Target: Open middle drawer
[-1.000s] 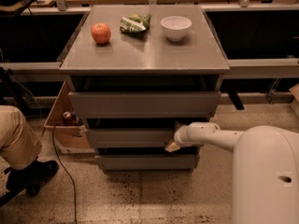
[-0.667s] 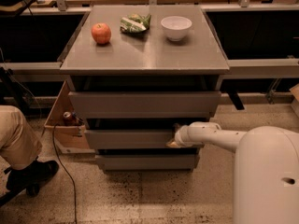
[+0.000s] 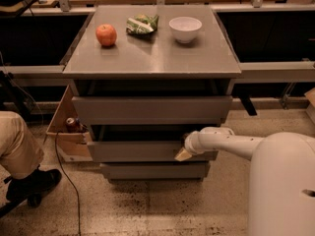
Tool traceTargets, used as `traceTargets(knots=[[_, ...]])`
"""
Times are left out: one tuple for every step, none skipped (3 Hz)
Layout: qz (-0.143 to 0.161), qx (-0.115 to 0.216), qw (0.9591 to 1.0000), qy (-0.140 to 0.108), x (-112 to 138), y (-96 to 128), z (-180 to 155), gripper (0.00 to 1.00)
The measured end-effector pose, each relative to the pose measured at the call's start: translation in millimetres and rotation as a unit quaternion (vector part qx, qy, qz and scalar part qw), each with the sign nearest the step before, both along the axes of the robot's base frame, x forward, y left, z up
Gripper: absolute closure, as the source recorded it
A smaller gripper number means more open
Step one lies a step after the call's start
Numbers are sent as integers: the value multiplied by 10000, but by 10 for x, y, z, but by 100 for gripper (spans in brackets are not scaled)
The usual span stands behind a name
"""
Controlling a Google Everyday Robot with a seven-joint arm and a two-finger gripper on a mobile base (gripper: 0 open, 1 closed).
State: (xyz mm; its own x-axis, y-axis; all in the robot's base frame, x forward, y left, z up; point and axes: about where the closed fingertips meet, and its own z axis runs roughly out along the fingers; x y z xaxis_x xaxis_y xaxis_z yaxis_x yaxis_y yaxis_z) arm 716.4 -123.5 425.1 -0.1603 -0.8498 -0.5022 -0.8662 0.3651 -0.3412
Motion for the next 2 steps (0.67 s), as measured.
traceTargets(knots=[[41, -11, 10000, 50, -43, 17, 2, 1], [509, -141, 9967, 620, -540, 193, -155, 0]])
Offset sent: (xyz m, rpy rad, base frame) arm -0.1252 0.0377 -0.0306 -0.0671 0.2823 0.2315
